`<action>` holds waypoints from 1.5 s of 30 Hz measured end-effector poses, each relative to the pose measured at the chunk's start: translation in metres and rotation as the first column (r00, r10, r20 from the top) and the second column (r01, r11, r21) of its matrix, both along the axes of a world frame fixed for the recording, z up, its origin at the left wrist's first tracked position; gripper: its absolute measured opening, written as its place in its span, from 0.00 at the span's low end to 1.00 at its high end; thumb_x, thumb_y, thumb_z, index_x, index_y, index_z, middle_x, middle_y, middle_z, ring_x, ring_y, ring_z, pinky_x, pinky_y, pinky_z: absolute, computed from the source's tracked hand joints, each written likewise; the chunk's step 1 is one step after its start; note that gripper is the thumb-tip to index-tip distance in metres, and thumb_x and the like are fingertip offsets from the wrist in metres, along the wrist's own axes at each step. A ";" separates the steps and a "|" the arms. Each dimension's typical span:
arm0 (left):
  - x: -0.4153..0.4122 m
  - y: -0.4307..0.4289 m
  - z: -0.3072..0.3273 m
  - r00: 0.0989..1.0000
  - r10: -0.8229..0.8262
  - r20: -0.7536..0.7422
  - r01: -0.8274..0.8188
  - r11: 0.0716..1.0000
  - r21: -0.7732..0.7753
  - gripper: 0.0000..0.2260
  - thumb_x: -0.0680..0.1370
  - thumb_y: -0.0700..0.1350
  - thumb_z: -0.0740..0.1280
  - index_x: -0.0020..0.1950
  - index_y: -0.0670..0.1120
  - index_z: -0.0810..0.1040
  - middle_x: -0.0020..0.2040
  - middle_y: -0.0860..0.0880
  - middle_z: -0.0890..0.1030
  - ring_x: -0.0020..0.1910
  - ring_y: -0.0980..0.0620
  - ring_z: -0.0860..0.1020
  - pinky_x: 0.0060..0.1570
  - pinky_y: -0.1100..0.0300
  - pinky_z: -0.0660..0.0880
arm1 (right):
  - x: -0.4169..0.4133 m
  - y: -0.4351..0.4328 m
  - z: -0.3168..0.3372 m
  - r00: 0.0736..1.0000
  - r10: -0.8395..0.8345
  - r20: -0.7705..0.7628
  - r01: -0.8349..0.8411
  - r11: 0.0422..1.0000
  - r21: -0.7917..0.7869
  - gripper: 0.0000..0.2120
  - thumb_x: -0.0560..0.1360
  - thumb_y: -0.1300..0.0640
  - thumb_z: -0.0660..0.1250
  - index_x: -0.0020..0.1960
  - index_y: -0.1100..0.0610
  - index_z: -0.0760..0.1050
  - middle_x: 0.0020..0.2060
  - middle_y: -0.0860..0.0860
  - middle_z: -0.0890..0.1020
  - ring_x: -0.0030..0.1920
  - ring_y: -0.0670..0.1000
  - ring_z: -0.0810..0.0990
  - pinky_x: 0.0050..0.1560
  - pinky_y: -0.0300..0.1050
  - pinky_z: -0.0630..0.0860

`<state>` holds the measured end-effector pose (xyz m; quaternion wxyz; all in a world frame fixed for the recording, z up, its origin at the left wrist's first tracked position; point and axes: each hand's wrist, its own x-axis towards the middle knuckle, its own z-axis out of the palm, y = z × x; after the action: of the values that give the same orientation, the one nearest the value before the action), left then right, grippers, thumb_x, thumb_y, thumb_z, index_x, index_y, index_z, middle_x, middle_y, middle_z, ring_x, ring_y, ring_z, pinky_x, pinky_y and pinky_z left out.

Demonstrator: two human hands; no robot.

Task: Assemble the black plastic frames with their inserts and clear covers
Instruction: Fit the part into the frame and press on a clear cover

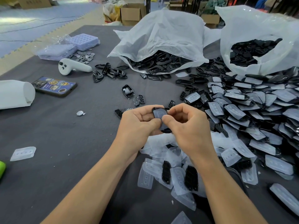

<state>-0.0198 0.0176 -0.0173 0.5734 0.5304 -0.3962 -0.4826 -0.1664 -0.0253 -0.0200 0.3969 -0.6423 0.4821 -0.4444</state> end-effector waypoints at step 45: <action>0.013 -0.005 0.002 0.949 0.107 0.295 -0.102 0.994 -0.031 0.08 0.72 0.40 0.75 0.46 0.52 0.89 0.33 0.43 0.86 0.31 0.52 0.82 0.35 0.62 0.78 | -0.003 -0.002 0.006 0.977 0.060 0.202 -0.092 0.984 0.152 0.11 0.73 0.69 0.73 0.42 0.53 0.85 0.31 0.51 0.85 0.27 0.47 0.77 0.30 0.36 0.73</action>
<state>-0.0064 0.0130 -0.0156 0.5363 0.6125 -0.4528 -0.3636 -0.1692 -0.0275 -0.0140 0.5098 -0.5793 0.4495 -0.4500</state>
